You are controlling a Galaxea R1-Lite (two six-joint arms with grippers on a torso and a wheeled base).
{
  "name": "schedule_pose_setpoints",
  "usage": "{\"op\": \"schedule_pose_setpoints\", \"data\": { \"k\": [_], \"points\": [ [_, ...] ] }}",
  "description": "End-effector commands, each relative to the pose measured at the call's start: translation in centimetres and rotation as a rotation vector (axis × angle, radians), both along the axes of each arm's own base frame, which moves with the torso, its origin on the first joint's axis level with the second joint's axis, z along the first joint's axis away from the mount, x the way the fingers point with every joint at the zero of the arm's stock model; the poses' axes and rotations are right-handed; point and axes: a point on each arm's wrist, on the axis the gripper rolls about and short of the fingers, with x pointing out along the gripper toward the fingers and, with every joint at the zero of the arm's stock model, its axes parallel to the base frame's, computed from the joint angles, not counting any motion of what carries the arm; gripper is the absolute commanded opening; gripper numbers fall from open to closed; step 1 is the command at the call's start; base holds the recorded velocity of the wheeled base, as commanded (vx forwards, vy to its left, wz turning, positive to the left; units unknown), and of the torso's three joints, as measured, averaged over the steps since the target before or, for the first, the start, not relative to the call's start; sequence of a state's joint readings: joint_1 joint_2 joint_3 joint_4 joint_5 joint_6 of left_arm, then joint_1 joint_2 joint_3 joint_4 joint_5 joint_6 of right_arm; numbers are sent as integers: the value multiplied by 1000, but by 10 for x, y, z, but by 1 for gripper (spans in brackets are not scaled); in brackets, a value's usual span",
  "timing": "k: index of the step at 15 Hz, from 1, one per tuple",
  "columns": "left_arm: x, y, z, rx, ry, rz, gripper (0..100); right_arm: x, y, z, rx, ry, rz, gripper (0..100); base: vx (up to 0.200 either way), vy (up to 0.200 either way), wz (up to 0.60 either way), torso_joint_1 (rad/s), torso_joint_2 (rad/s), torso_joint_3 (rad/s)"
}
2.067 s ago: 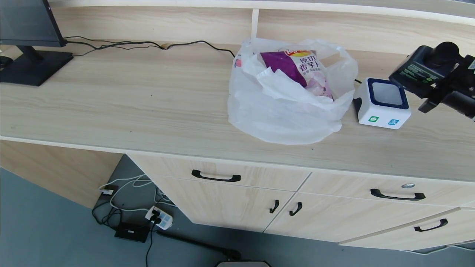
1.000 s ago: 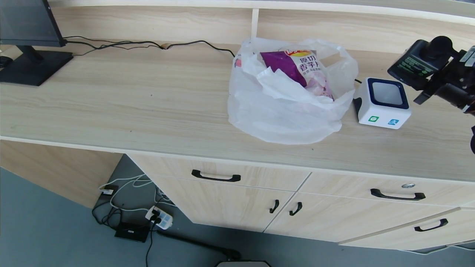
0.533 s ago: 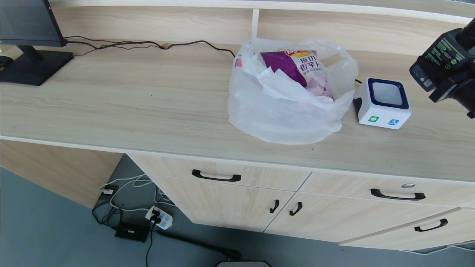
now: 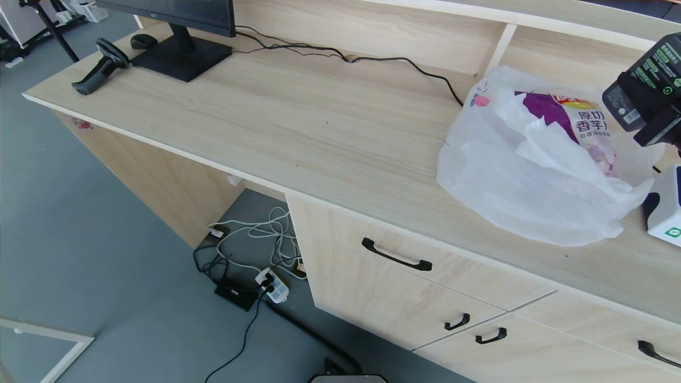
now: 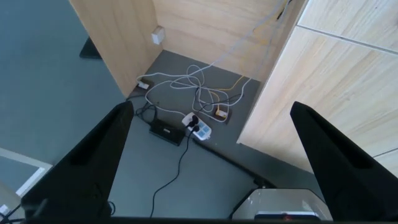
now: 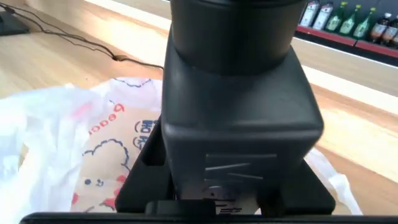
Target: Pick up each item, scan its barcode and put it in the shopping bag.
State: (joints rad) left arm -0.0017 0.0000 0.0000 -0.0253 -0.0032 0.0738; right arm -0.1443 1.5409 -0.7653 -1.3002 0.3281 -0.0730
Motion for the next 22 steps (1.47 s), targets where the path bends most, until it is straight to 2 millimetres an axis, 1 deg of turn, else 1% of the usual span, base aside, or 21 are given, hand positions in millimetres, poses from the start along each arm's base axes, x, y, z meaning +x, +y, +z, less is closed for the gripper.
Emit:
{"op": "schedule_pose_setpoints", "data": {
  "k": [1,2,4,6,7,10,14,17,20,22],
  "points": [
    [0,0,0,0,1,0,100,0,-1,13,51,-43,-19,0,0,0,0,0,0,0],
    [0,0,0,0,1,0,100,1,-1,16,90,-48,-15,0,0,0,0,0,0,0],
    [0,0,0,0,1,0,100,4,-3,13,161,-14,7,0,0,0,0,0,0,0],
    [0,0,0,0,1,0,100,5,-5,11,198,9,22,0,0,0,0,0,0,0],
    [0,0,0,0,1,0,100,5,1,10,232,21,64,0,0,0,0,0,0,0],
    [0,0,0,1,1,0,100,6,2,3,264,53,81,0,0,0,0,0,0,0],
    [0,0,0,1,1,0,100,17,-1,-20,289,140,71,0,0,0,0,0,0,0],
    [0,0,0,0,1,0,100,23,0,-29,292,172,68,0,0,0,0,0,0,0],
    [0,0,0,-2,1,0,100,21,2,-54,307,263,62,0,0,0,0,0,0,0],
    [0,0,0,-3,2,0,100,24,4,-56,304,270,71,0,0,0,0,0,0,0]
  ]
}}
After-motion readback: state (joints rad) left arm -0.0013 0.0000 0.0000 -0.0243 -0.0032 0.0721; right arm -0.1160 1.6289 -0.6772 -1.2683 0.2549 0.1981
